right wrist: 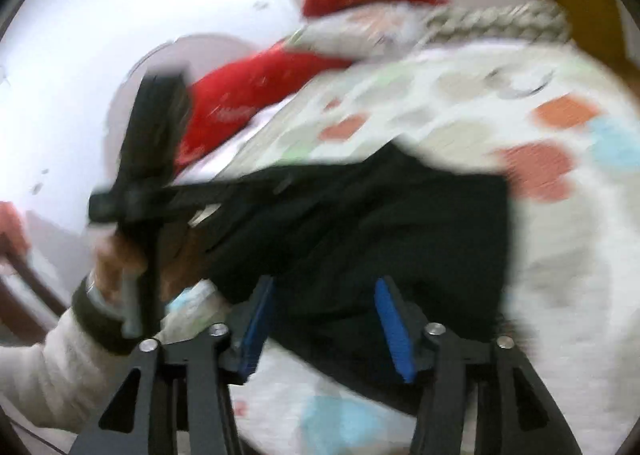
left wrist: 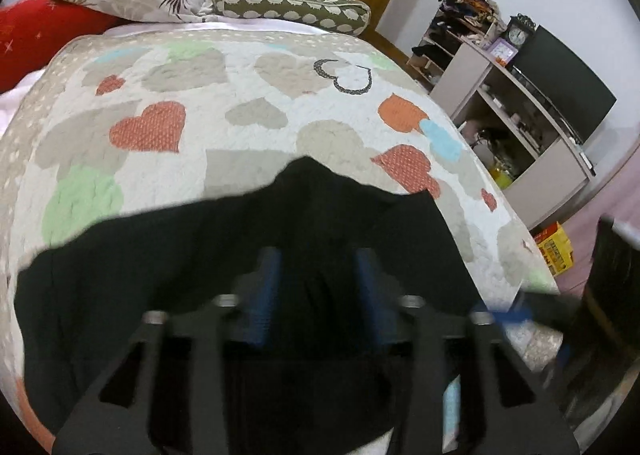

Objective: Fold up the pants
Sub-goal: 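Smooth the folded pants flat with both grippers pressing on the fabric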

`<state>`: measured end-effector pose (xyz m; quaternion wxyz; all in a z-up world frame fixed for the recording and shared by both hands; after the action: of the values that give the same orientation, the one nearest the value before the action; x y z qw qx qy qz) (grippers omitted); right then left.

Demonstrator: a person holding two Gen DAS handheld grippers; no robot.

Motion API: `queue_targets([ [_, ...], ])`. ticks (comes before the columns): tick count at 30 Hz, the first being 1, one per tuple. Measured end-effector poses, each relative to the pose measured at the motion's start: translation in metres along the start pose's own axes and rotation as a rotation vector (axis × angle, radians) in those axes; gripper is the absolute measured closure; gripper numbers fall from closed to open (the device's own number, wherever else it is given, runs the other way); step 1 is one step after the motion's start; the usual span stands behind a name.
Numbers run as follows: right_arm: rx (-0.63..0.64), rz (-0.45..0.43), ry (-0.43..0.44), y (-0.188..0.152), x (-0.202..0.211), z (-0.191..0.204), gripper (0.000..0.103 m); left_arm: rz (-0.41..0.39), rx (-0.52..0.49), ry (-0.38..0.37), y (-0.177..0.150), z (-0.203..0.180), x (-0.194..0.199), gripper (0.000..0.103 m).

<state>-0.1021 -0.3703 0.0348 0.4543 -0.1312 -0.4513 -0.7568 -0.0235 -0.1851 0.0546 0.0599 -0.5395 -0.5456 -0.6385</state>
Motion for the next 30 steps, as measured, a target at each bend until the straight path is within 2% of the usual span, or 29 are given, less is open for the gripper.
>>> queue_targets([
  [2,-0.024,-0.051,-0.069,0.009,0.009,-0.021,0.043,-0.024,0.012,-0.017,-0.007,-0.009,0.003,0.047],
  [4,-0.079,-0.061,-0.078,0.006,0.018,-0.028,0.043,-0.025,0.028,-0.027,-0.01,-0.014,0.004,0.047],
  [6,-0.097,-0.069,-0.064,0.012,0.013,-0.035,0.043,-0.008,0.032,0.009,-0.016,-0.02,-0.001,0.047],
  [8,-0.072,-0.074,-0.099,0.018,0.004,-0.036,0.043,0.017,0.016,0.083,-0.021,-0.025,-0.007,0.047],
  [12,0.013,-0.064,-0.167,0.031,-0.02,-0.026,0.043,0.036,0.043,0.109,-0.034,-0.025,-0.013,0.047],
  [14,0.046,-0.048,-0.218,0.04,-0.038,-0.024,0.043,0.051,0.038,0.168,-0.04,-0.023,-0.016,0.047],
  [21,0.117,0.007,-0.33,0.054,-0.089,-0.028,0.043,0.037,0.043,0.23,-0.056,-0.022,-0.009,0.047],
  [26,0.076,0.014,-0.308,0.053,-0.07,-0.03,0.043,0.029,0.062,0.225,-0.06,-0.02,-0.006,0.047],
  [30,0.103,0.004,-0.295,0.03,-0.037,-0.019,0.043,0.025,0.065,0.227,-0.059,-0.02,-0.007,0.047],
])
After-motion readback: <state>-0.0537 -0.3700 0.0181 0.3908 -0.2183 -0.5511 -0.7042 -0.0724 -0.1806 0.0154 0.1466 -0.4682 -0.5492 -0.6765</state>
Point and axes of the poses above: each gripper's, at about its wrist camera, not at the fingertips, and x roughly against the way its jaws point, z to its left, y to its top, the point moved 2 cm from there along -x, roughly the way its jaws point, and after that the axes turned 13 degrees about -x, right-handed, at the moved point
